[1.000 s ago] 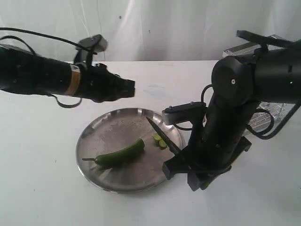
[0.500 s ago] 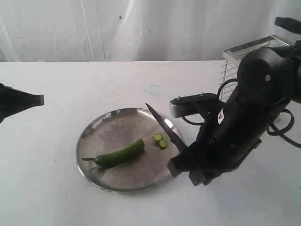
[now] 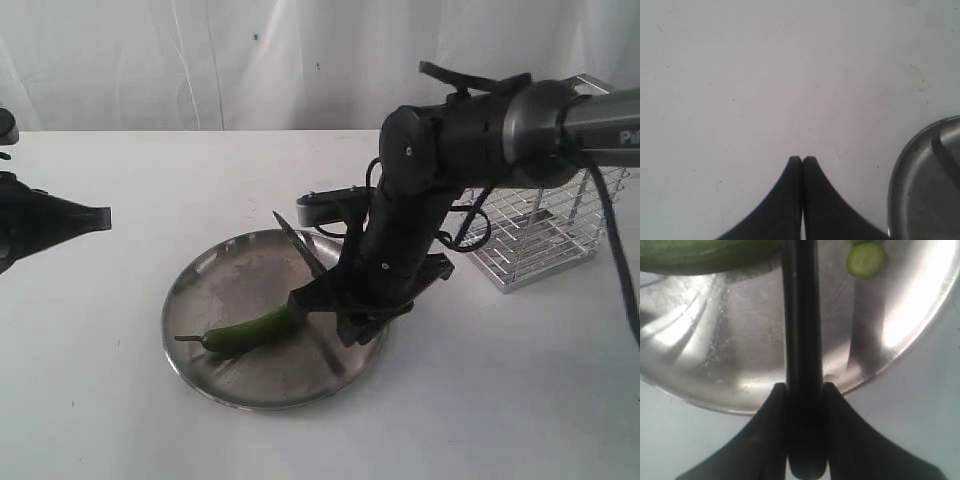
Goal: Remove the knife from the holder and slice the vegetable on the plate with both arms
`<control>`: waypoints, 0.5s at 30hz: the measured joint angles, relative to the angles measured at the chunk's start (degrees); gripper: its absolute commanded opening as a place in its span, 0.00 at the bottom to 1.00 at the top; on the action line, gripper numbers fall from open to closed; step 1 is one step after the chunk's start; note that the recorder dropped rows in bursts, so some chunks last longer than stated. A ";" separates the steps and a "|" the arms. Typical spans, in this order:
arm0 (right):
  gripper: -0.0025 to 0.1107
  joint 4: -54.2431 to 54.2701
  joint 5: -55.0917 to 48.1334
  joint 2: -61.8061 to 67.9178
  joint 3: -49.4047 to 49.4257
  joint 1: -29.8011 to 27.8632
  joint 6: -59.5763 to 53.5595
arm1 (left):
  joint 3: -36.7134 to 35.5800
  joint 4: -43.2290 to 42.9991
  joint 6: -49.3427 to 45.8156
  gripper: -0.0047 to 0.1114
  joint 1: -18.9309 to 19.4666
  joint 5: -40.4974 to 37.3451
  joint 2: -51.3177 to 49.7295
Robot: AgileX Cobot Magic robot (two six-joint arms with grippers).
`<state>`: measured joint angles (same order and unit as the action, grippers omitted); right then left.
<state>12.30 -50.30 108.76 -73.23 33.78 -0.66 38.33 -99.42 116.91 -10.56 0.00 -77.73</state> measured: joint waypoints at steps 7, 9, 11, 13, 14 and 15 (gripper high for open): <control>0.35 -0.44 4.28 1.86 -0.64 -0.15 1.08 | 1.01 0.00 0.00 0.04 0.00 1.33 0.00; 0.35 -0.44 4.07 1.86 -1.03 -0.15 1.65 | 1.01 0.00 0.00 0.04 0.00 1.33 0.00; 0.32 -0.44 2.58 1.58 -1.59 -0.15 1.78 | 1.01 0.00 0.00 0.04 0.00 1.45 0.00; 0.26 -0.44 -0.10 0.26 -2.01 -0.15 1.24 | 1.01 0.00 0.00 0.04 0.00 1.59 0.00; 0.22 -0.44 -0.99 -0.65 -2.14 -0.15 0.66 | 1.01 0.00 -0.14 0.04 0.00 1.73 0.00; 0.16 -0.44 -2.05 -2.15 -2.14 -0.15 0.15 | 1.01 0.00 -0.48 0.04 0.00 2.23 0.00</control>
<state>11.86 -52.35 106.61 -75.37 33.63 -0.51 39.34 -99.42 116.43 -10.56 2.23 -77.73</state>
